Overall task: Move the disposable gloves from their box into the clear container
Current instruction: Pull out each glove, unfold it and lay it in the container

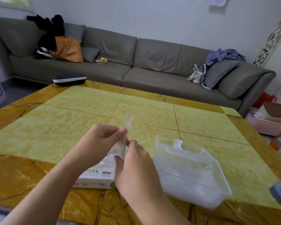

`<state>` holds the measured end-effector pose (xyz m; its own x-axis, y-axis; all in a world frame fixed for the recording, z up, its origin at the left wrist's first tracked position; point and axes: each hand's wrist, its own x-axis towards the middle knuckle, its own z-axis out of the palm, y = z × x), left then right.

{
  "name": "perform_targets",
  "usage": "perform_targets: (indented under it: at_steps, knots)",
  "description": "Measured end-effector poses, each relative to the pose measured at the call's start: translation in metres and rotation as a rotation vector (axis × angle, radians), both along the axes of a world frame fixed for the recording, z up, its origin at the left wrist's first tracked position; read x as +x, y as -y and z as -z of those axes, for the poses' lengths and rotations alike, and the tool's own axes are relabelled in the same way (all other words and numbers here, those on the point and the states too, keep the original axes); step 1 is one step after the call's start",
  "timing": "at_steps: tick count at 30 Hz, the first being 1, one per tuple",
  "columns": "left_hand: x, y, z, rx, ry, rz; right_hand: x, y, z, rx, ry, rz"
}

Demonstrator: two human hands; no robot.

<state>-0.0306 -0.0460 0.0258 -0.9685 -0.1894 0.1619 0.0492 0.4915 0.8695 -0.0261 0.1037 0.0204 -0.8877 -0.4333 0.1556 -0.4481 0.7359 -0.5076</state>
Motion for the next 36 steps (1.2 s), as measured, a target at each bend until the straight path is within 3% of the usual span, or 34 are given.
perform_targets:
  at_steps: [4, 6, 8, 19, 25, 30, 36]
  knots:
    - [0.008, 0.019, 0.003, 0.057, 0.250, 0.071, -0.020, 0.015, 0.004, -0.001, 0.008, 0.135]
    - [0.012, 0.026, 0.008, -0.091, 0.359, 0.151, -0.024, 0.017, 0.008, -0.079, 0.054, 0.174]
    - [0.007, 0.029, 0.019, -0.234, 0.327, 0.183, -0.027, 0.018, 0.010, -0.164, 0.097, 0.208]
    - [-0.015, 0.025, 0.046, -0.366, 0.289, -0.035, -0.039, 0.020, 0.008, -0.357, 0.130, 0.184]
    - [-0.013, 0.021, 0.047, -0.290, 0.192, 0.004, -0.050, 0.022, 0.005, -0.321, 0.227, 0.113]
    - [-0.005, 0.002, 0.057, -0.225, -0.065, 0.088, -0.057, 0.028, 0.006, -0.426, 0.447, 0.149]
    - [0.004, 0.008, 0.049, 0.161, -0.102, 0.041, -0.064, 0.032, 0.006, -0.637, 0.681, 0.317]
